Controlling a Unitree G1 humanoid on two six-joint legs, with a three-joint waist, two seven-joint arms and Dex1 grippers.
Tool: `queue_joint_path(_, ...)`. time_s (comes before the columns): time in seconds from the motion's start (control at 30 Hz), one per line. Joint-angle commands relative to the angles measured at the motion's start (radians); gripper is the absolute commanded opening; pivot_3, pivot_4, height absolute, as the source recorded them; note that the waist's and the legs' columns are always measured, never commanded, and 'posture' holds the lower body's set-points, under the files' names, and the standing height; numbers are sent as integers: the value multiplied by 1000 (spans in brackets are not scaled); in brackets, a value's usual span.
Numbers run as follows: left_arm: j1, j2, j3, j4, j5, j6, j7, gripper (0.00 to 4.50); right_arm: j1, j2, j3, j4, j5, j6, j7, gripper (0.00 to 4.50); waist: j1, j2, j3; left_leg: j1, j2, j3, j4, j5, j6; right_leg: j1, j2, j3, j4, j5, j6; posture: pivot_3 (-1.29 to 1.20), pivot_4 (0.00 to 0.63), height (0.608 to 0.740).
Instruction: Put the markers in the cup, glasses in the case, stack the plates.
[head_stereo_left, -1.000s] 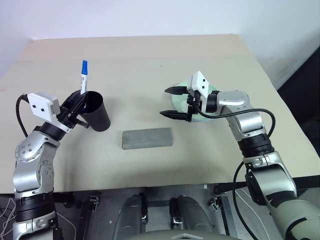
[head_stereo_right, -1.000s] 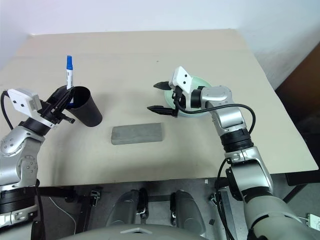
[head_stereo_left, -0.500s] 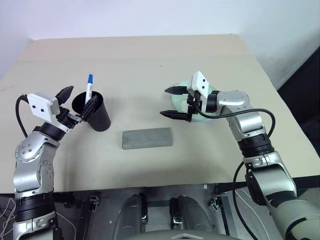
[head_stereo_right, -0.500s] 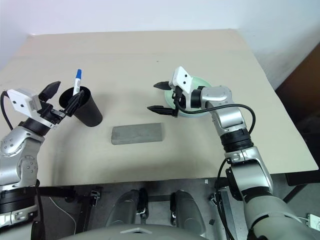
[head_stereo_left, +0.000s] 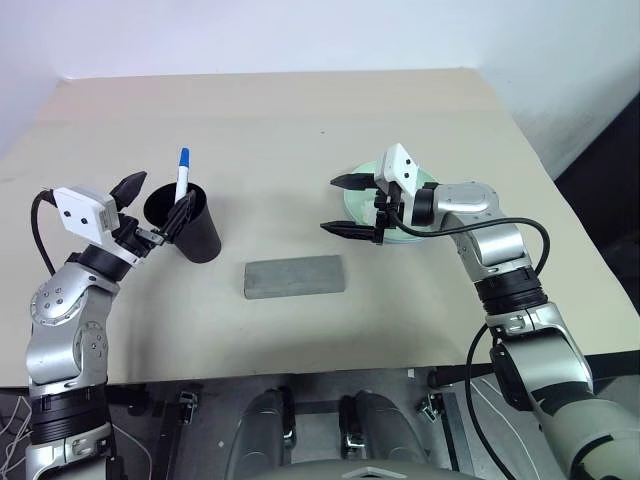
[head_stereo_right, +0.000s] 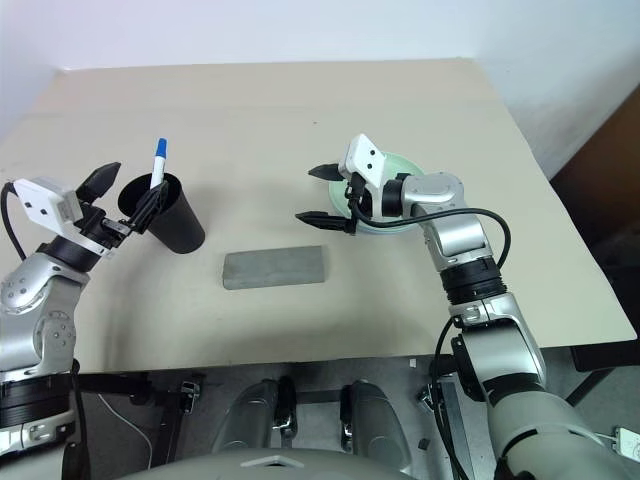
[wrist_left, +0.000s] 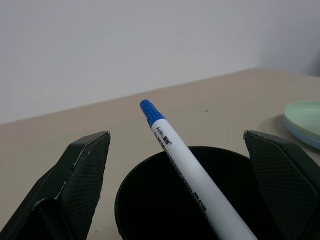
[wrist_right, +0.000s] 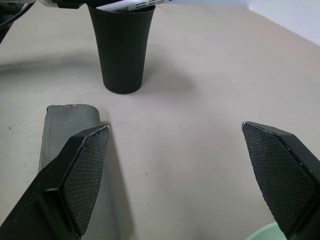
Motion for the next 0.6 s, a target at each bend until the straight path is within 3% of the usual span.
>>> queue_joint_path(0.03, 0, 20, 41, -59, -39, 18, 6, 4471, -15, -1, -13, -21, 9, -13, 1, 4500, 0, 0, 0, 0, 0, 0, 0, 0, 0, 0, 0, 0, 0, 0, 0, 0, 150, 715)
queue_joint_path(0.6, 27, 194, 92, -166, -89, 228, 17, 4471, -22, 0, 1, -28, 6, 58, -3, 4500, -2, 0, 0, 0, 0, 0, 0, 0, 0, 0, 0, 0, 0, 0, 0, 0, 150, 715)
